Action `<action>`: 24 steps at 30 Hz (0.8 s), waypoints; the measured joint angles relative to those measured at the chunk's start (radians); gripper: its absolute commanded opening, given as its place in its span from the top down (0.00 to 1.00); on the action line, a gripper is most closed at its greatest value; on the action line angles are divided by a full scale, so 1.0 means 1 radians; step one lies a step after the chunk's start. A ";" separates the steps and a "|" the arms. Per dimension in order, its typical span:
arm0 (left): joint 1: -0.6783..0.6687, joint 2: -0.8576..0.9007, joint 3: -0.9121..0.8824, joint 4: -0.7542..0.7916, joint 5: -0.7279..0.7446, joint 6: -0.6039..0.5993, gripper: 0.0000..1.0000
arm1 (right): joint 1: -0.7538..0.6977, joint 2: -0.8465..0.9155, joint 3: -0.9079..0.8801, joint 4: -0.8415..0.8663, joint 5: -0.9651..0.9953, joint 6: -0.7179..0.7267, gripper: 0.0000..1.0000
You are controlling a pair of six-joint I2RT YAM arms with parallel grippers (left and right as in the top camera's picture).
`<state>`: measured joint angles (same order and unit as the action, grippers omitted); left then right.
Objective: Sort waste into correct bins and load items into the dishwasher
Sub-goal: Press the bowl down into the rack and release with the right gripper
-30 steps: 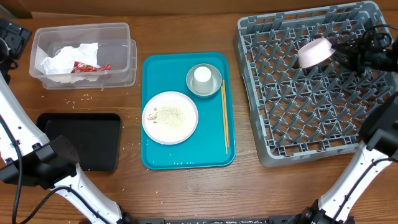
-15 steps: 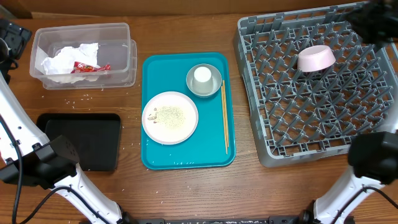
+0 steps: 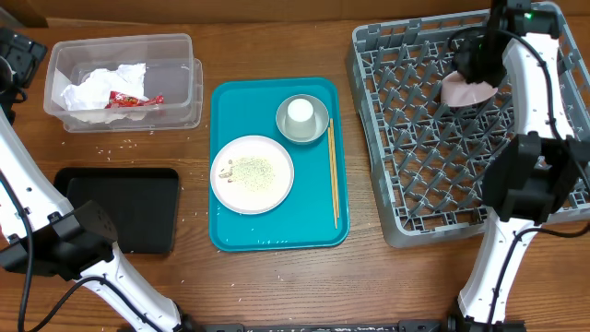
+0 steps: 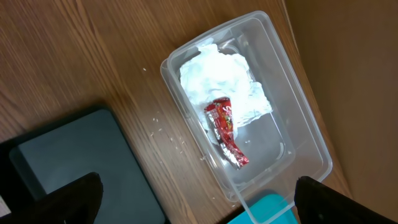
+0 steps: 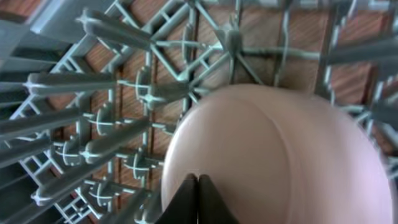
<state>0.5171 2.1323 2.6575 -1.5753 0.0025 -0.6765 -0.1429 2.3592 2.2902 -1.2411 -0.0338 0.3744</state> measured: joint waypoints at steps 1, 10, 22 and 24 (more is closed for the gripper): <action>0.000 0.000 0.000 0.000 0.000 0.000 0.00 | 0.000 0.000 0.000 -0.008 0.011 -0.003 0.96; 0.000 0.000 0.000 0.000 0.000 0.000 0.00 | -0.001 -0.085 0.000 -0.230 0.164 0.004 0.94; 0.000 0.000 0.000 0.000 0.000 0.000 0.00 | 0.101 -0.255 0.005 -0.027 -0.378 0.010 0.20; 0.000 0.000 0.000 0.000 0.000 0.000 0.00 | 0.180 -0.253 0.004 0.004 -0.397 -0.014 0.14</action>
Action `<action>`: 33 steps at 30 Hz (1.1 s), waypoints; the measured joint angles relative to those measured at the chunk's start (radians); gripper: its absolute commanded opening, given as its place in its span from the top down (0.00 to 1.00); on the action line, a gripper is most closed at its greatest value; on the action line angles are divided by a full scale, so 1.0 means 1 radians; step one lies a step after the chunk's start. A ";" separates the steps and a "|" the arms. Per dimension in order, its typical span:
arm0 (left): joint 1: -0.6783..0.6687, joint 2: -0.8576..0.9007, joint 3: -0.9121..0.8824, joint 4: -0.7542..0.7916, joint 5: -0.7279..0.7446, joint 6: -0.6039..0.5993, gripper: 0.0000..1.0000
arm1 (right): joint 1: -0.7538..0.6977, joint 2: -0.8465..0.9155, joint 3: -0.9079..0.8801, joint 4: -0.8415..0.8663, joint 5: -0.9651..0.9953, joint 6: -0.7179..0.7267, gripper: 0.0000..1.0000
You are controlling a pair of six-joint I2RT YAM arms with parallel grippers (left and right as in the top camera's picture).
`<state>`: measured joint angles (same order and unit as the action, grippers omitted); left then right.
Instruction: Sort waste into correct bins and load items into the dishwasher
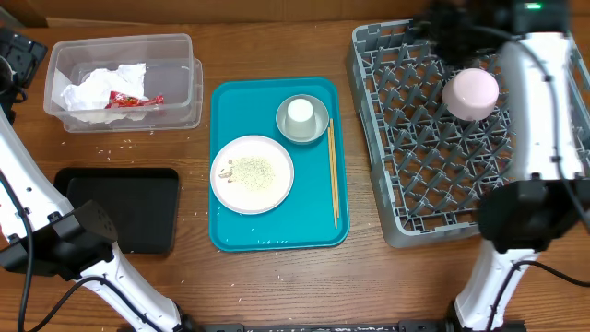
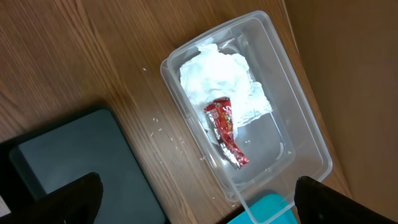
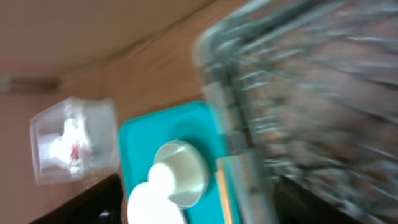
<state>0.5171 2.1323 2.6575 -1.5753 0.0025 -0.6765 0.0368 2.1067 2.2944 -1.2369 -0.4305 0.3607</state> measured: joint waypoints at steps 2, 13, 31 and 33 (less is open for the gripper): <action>0.000 0.000 0.000 0.000 0.000 0.000 0.00 | 0.104 0.000 -0.005 0.012 0.026 -0.024 0.06; 0.000 0.000 0.000 0.000 0.000 0.000 0.00 | 0.534 0.122 -0.047 0.092 0.505 -0.067 0.00; 0.000 0.000 0.000 0.000 0.000 0.000 0.00 | 0.566 0.285 -0.071 0.061 0.589 -0.018 0.00; 0.000 0.000 0.000 0.000 0.000 0.000 0.00 | 0.566 0.290 -0.077 0.060 0.580 -0.012 0.05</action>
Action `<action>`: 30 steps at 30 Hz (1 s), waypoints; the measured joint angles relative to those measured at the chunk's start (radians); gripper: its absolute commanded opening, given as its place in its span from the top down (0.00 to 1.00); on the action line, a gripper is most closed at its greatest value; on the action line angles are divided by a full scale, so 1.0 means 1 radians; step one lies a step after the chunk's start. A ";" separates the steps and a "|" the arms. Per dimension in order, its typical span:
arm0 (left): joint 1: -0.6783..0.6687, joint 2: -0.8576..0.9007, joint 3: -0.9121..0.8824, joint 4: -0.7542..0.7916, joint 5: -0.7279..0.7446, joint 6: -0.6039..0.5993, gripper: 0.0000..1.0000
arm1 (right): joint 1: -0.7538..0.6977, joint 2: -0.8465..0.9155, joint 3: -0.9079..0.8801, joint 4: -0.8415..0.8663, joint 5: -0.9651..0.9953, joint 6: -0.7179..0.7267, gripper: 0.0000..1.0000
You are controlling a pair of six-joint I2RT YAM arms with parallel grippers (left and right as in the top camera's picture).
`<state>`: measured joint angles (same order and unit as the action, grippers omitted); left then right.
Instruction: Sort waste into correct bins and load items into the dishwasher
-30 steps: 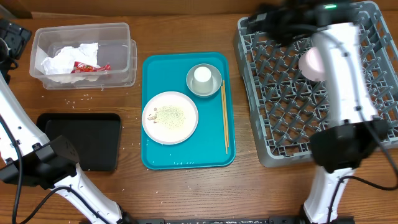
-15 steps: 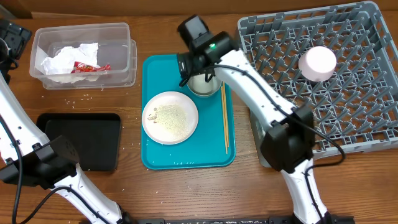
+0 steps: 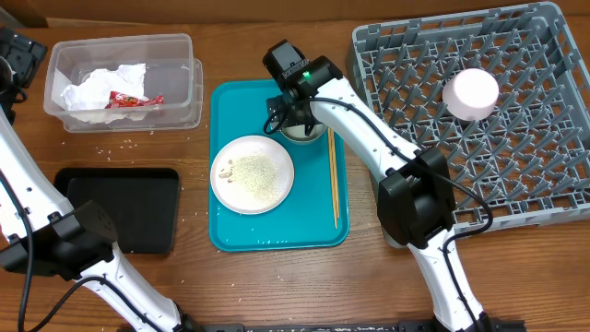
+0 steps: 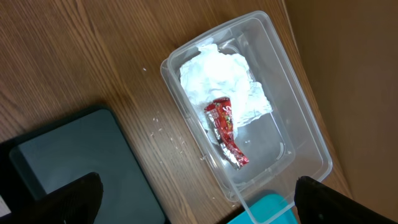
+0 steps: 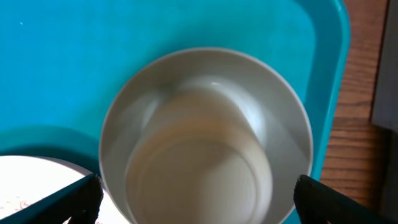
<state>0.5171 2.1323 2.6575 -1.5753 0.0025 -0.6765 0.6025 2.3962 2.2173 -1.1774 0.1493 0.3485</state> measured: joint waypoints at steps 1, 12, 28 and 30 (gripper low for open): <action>0.000 0.000 0.000 0.000 0.000 0.000 0.00 | 0.000 0.001 -0.002 0.000 -0.004 0.004 0.07; 0.000 0.000 0.000 0.000 0.000 0.000 0.00 | 0.000 0.003 -0.045 0.060 -0.034 0.019 0.18; 0.000 0.000 0.000 0.000 0.000 0.000 0.00 | -0.101 0.006 0.338 -0.177 -0.057 0.024 0.26; 0.000 0.000 0.000 0.000 0.000 0.000 0.00 | -0.131 0.003 0.399 -0.188 -0.083 0.023 0.20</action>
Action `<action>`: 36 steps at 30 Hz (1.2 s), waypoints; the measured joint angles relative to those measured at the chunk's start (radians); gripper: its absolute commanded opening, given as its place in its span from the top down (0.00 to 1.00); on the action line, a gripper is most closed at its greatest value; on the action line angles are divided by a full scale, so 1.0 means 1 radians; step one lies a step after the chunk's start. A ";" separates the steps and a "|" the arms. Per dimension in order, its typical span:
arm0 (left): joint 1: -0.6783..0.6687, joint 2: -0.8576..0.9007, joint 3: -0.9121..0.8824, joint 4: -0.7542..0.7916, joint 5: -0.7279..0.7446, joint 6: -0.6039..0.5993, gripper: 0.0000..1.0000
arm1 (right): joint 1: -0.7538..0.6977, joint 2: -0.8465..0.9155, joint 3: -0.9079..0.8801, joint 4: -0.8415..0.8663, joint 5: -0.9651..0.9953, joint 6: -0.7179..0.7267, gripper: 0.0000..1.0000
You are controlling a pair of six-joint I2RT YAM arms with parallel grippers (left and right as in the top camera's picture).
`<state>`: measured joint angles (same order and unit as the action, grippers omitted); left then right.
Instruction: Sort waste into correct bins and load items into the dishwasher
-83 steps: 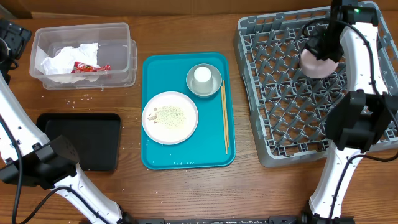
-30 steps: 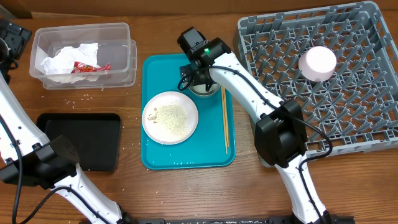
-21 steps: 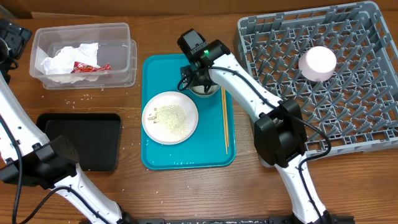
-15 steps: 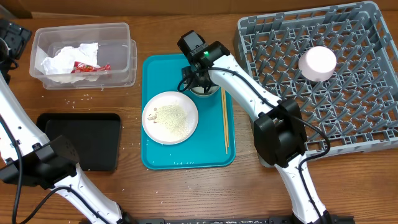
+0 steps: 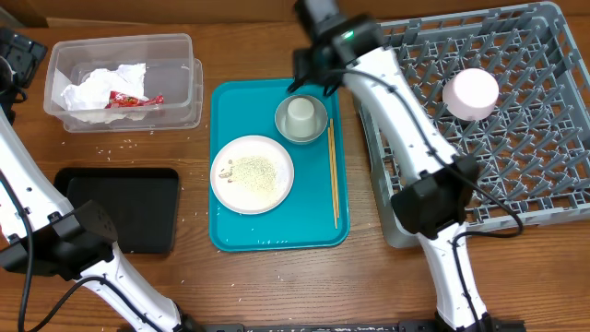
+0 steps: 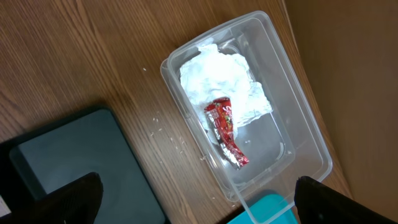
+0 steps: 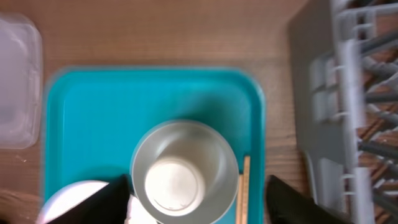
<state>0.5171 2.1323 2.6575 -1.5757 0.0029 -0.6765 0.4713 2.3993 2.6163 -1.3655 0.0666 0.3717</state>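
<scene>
A grey bowl (image 5: 301, 118) with a white cup (image 5: 300, 112) standing in it sits at the far right of the teal tray (image 5: 230, 231). Beside it are a white plate (image 5: 252, 173) with crumbs and wooden chopsticks (image 5: 333, 171). My right gripper (image 5: 315, 57) hangs open above the tray's far edge. Its wrist view looks straight down on the bowl (image 7: 214, 158), the cup (image 7: 171, 183) and the chopsticks (image 7: 244, 186), with the right gripper (image 7: 196, 202) empty. A pink bowl (image 5: 470, 92) lies upside down in the grey dish rack (image 5: 479, 184). My left gripper (image 6: 199, 205) is open, high over the table's left side.
A clear bin (image 5: 175, 88) at the far left holds crumpled white tissue (image 5: 92, 88) and a red wrapper (image 5: 134, 100). A black tray (image 5: 120, 207) lies in front of it. Crumbs are scattered on the wood between them.
My right gripper was open close over the grey bowl. Now it is higher and farther back over the tray's far edge, still open. Bowl and cup have stayed put.
My right gripper was shut on the pink bowl low in the rack. Then the pink bowl lay upside down in the rack with the gripper off it. Later the gripper was open just above the grey bowl, and now it is higher. The left arm has not moved.
</scene>
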 measured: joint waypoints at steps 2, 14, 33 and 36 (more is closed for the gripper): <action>0.000 0.000 0.000 0.000 0.000 0.000 0.00 | -0.025 -0.007 0.019 -0.005 -0.026 -0.005 0.20; 0.000 0.000 0.000 0.000 0.000 0.000 0.00 | 0.065 -0.008 -0.261 0.128 -0.074 -0.026 0.08; 0.000 0.000 0.000 0.000 0.000 0.000 0.00 | 0.092 -0.007 -0.450 0.308 -0.040 -0.032 0.09; 0.000 0.000 0.000 0.000 0.000 0.000 0.00 | 0.093 -0.007 -0.450 0.331 -0.040 -0.031 0.18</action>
<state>0.5171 2.1323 2.6575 -1.5753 0.0029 -0.6765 0.5640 2.3920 2.1662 -1.0348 0.0265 0.3405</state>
